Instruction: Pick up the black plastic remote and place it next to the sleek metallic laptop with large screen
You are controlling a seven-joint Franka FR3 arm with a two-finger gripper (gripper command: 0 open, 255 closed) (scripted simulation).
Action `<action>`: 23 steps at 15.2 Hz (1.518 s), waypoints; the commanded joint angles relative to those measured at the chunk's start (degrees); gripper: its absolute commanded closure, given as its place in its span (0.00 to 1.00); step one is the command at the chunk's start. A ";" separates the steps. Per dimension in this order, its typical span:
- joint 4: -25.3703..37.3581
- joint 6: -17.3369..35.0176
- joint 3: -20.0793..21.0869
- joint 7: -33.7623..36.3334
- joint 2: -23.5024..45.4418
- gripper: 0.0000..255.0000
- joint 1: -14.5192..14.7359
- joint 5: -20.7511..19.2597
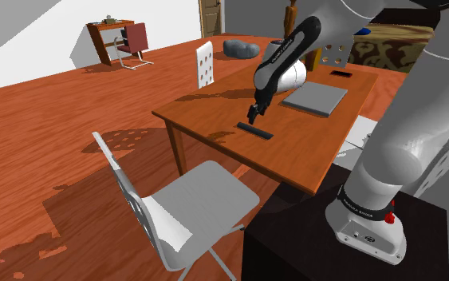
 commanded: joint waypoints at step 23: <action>5.79 10.11 3.98 -12.71 16.30 1.00 -2.55 15.64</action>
